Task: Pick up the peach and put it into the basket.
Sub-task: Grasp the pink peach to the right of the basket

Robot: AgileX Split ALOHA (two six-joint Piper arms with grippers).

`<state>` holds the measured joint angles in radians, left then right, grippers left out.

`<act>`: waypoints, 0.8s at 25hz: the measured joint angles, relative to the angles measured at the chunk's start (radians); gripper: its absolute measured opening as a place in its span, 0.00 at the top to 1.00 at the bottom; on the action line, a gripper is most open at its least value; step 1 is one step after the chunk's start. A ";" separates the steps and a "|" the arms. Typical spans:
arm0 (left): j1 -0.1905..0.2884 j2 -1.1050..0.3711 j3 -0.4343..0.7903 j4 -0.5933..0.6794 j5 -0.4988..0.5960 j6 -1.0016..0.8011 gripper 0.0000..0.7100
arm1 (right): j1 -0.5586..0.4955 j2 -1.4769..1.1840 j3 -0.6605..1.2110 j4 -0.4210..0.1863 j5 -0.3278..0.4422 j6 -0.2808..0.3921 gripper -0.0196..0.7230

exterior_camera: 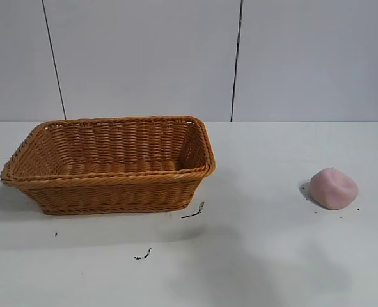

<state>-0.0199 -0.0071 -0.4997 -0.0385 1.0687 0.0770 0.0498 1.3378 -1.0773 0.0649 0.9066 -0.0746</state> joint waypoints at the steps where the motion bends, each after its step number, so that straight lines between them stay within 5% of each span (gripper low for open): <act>1: 0.000 0.000 0.000 0.000 0.000 0.000 0.03 | 0.000 0.063 -0.028 0.000 0.000 0.000 0.05; 11: 0.000 0.000 0.000 0.000 0.000 0.000 0.03 | 0.021 0.512 -0.319 -0.004 -0.006 -0.013 0.05; 20: 0.000 0.000 0.000 0.000 0.000 0.000 0.03 | 0.023 0.702 -0.352 -0.026 -0.052 0.020 0.05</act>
<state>-0.0199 -0.0071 -0.4997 -0.0385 1.0687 0.0770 0.0731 2.0402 -1.4296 0.0386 0.8550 -0.0547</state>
